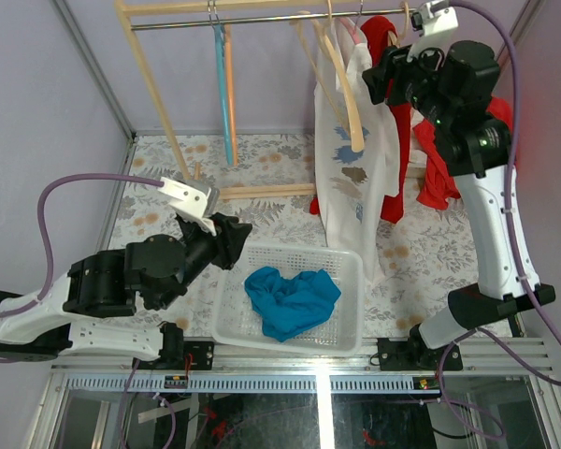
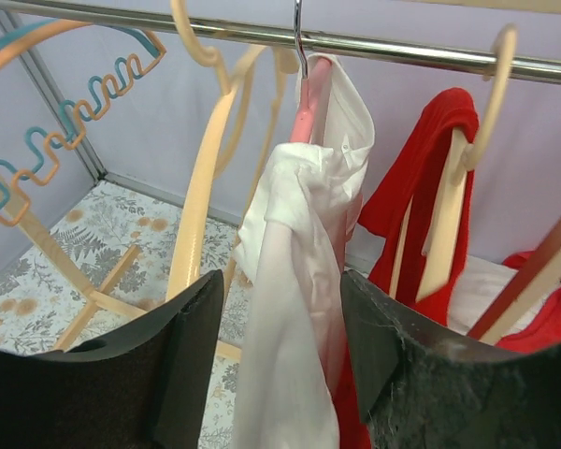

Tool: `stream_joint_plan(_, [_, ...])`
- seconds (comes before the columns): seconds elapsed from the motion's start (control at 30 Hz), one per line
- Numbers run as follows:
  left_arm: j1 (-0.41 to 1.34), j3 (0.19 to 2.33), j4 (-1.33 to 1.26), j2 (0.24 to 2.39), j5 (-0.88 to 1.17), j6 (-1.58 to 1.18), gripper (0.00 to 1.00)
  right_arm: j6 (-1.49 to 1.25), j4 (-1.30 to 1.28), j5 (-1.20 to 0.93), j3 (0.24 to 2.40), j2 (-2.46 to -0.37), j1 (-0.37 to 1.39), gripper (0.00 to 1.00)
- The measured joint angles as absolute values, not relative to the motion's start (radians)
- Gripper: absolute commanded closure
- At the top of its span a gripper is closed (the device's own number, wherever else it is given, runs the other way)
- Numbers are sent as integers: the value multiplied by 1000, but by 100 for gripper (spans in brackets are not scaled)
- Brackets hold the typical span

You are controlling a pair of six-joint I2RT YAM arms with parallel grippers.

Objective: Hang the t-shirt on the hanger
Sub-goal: Place the hanger at the clothesline.

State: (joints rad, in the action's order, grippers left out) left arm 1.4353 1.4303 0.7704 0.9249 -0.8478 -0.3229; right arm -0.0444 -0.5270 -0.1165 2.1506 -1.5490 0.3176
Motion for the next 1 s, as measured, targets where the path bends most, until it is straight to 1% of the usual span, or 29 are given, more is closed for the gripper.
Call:
stream_joint_plan(0.07, [1435, 1430, 770, 940, -846, -324, 68, -46, -543, -114, 2138, -1510, 318, 58])
stream_joint_plan(0.1, [1435, 1430, 770, 944, -844, -324, 69, -47, -553, -113, 2129, -1488, 318, 63])
stream_joint_plan(0.17, [1436, 1430, 770, 951, -840, -326, 69, -54, -564, -112, 2101, -1446, 318, 68])
stream_joint_plan(0.27, [1436, 1430, 770, 958, -831, -328, 69, -68, -573, -118, 2016, -1367, 318, 70])
stream_joint_plan(0.33, [1435, 1430, 769, 960, -826, -329, 69, -77, -579, -123, 1958, -1325, 318, 69])
stream_joint_plan(0.43, [1435, 1430, 769, 960, -820, -336, 69, -91, -588, -129, 1862, -1276, 318, 61])
stream_joint_plan(0.53, [1435, 1430, 769, 957, -815, -342, 69, -102, -594, -146, 1767, -1243, 318, 57])
stream_joint_plan(0.7, [1435, 1430, 770, 952, -814, -347, 69, -106, -603, -150, 1649, -1219, 318, 55])
stream_joint_plan(0.97, [1436, 1430, 773, 943, -810, -360, 69, -105, -593, -109, 1612, -1219, 318, 55])
stream_joint_plan(1.0, [1435, 1430, 773, 940, -811, -362, 69, -105, -592, -104, 1612, -1219, 318, 53])
